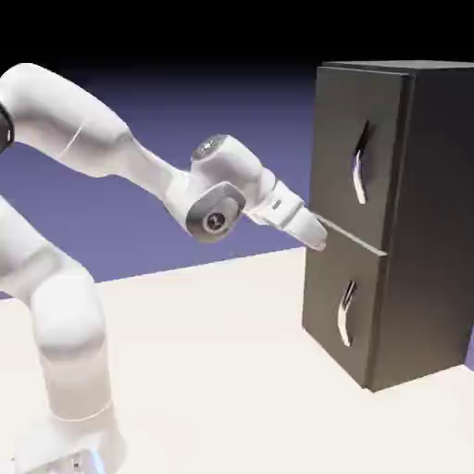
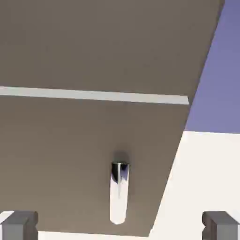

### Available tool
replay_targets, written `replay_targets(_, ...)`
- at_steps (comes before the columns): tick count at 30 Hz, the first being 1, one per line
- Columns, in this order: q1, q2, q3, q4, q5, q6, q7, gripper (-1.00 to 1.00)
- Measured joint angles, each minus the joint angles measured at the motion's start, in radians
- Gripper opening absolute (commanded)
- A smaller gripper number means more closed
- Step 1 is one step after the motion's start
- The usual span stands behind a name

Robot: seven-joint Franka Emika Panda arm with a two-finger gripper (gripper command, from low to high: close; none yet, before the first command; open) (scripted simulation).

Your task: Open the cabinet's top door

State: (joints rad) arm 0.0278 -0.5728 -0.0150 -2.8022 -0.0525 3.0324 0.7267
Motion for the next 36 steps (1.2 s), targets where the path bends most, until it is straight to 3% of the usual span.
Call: replay_targets(36,0.472,-0.085,-0.448,0.233,-1.566,-0.137,-0.427,0.0)
